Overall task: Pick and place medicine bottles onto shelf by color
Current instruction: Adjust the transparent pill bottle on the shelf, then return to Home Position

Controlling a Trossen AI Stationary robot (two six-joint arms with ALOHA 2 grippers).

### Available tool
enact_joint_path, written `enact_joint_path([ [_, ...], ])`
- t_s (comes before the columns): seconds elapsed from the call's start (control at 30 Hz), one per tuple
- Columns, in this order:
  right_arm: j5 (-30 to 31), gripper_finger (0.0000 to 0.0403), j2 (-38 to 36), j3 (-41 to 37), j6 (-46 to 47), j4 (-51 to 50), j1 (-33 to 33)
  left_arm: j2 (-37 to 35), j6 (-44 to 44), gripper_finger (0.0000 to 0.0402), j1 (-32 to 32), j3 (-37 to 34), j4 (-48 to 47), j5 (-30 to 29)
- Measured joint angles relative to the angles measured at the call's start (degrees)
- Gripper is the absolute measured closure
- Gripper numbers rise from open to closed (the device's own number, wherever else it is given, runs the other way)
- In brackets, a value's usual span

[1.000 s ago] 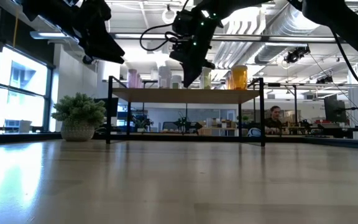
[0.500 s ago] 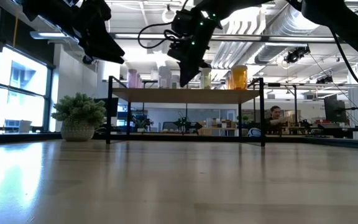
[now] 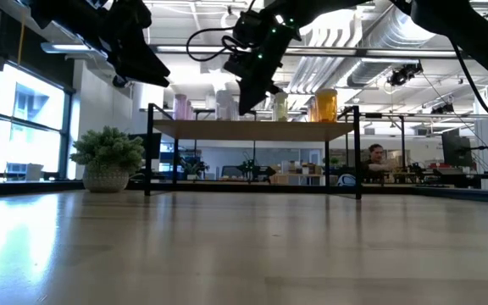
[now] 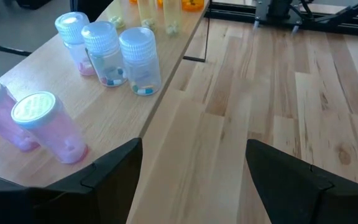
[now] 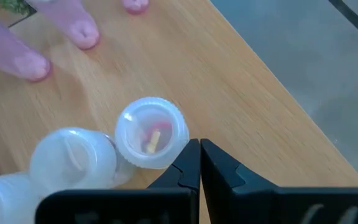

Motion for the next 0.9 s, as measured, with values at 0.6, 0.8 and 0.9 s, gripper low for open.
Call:
enact_joint_path([
  [0.6, 1.49, 0.0401, 0.0, 0.45, -1.92, 3.04, -0.18, 0.0, 0.01, 0.0124, 0.0, 0.0, -0.06, 0.02],
  [0.8, 4.73, 0.0401, -0.05, 8.0, -5.09, -3.57, -0.04, -0.54, -1.3, 0.0124, -0.04, -0.02, -2.11, 0.02],
  [0.9, 4.28, 0.0401, -1.63, 9.65, -8.22, -5.08, 0.54, -1.58, -2.44, 0.0124, -0.69, -0.31, -2.84, 0.02],
])
